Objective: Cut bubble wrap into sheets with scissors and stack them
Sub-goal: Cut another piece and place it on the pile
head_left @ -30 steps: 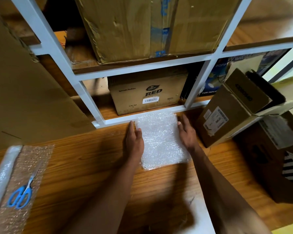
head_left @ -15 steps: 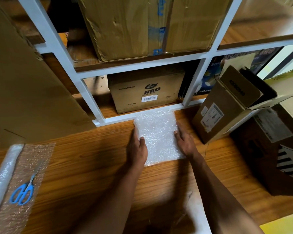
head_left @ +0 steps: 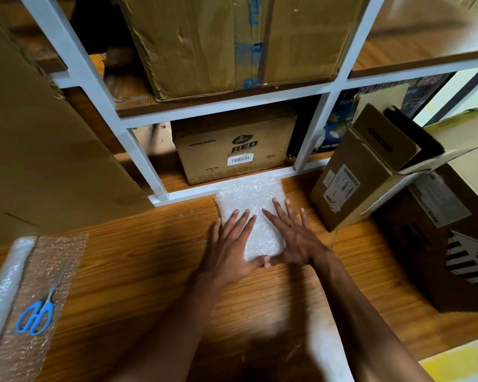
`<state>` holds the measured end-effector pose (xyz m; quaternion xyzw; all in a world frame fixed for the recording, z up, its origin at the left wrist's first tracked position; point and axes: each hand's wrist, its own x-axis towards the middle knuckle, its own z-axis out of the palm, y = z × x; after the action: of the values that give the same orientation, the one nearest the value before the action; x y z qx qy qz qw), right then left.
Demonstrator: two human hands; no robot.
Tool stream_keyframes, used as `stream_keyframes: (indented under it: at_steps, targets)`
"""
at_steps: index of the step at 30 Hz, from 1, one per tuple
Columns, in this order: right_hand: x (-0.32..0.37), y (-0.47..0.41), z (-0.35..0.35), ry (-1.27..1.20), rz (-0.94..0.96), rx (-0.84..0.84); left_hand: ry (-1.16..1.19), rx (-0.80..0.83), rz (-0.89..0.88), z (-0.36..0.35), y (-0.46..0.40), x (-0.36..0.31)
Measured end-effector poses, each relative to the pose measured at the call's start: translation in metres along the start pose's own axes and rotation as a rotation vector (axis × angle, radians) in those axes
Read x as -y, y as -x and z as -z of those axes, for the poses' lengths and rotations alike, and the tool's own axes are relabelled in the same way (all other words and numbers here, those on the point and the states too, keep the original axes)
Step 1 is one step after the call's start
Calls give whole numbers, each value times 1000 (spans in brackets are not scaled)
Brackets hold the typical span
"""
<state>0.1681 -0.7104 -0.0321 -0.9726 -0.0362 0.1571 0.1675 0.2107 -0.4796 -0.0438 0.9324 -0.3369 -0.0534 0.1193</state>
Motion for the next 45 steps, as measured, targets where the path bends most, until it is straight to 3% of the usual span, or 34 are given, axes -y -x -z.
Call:
stream_keyframes:
  at_steps: [13,17,20,25,29,34,41,45]
  targets:
    - [0,-2,0,163,-17,75,-134,88,-75,-3,4,2]
    - [-1,-6,4,89,0,100,-86,50,-92,0,1,1]
    - [0,-9,18,-114,3,125,-12,-4,-72,8,-2,4]
    - [0,-41,43,-190,-40,-117,158,-152,215,25,-49,17]
    - [-2,-81,52,-181,-133,-207,245,-108,396,33,-96,37]
    - [-11,-117,54,-148,-143,-177,248,-36,402,30,-120,59]
    - [-12,-129,54,0,-118,-289,297,-182,311,21,-120,67]
    - [-6,-117,58,4,-134,-346,314,-160,315,30,-115,68]
